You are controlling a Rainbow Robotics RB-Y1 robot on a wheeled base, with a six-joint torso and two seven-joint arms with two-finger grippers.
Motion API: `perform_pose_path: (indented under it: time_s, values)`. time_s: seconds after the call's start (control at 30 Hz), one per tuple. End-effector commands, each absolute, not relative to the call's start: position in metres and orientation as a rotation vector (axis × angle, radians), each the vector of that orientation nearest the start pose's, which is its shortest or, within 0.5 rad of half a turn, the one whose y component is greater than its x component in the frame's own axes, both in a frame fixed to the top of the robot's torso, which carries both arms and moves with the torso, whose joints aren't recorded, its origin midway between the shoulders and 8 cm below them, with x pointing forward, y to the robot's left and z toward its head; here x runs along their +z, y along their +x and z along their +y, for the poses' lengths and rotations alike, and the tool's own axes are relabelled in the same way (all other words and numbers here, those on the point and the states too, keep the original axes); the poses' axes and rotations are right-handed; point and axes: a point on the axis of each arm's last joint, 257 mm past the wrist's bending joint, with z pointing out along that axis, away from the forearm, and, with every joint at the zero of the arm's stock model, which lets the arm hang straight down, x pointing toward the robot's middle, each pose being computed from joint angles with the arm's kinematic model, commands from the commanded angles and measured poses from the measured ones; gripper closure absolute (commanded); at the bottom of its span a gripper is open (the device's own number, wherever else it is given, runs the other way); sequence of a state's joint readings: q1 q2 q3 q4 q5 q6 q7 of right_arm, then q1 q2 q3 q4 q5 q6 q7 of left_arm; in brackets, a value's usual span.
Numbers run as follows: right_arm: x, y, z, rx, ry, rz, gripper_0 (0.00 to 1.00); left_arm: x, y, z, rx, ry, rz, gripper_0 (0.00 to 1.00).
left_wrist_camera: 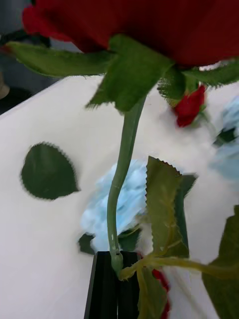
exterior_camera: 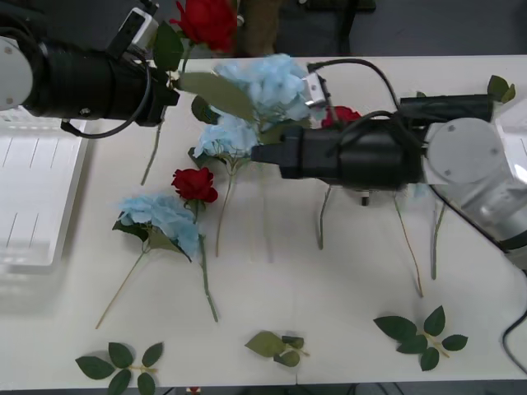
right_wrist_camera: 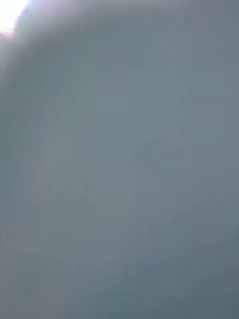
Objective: Place the red flowers into the right box and the blue flowers into the left box. If a person shows an open palm, hand one flower to the person first, then continue sorting.
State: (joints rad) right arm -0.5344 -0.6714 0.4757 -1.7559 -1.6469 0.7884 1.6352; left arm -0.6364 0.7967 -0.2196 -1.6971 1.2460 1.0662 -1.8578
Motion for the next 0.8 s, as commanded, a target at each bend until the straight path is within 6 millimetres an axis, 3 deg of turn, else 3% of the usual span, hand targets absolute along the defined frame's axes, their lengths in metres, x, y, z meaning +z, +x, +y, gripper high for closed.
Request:
perform_pose_path:
  time_s: [0.03, 0.17, 0.37, 0.47, 0.63, 0.8]
  values:
    - [-0.159, 0.467, -0.11, 0.833, -0.694, 2.213, 1.0, -0.045, 0.514, 0.093, -0.675, 0.95, 1.787, 1.0]
    - [-0.199, 0.464, -0.169, 0.614, -0.74, 2.348, 1.0, -0.033, 0.494, 0.062, -0.799, 1.001, 1.69, 1.0]
    - [-0.247, 0.469, -0.208, 0.431, -0.753, 2.474, 1.0, -0.013, 0.486, 0.002, -0.843, 1.033, 1.472, 1.0]
    - [-0.266, 0.472, -0.206, 0.394, -0.764, 2.496, 1.0, -0.012, 0.482, -0.029, -0.821, 1.061, 1.393, 1.0]
    - [-0.298, 0.472, -0.174, 0.418, -0.77, 2.529, 1.0, -0.028, 0.463, -0.089, -0.828, 1.109, 1.332, 1.0]
    - [-0.297, 0.474, -0.156, 0.467, -0.758, 2.514, 0.99, -0.037, 0.451, -0.136, -0.806, 1.077, 1.277, 1.0]
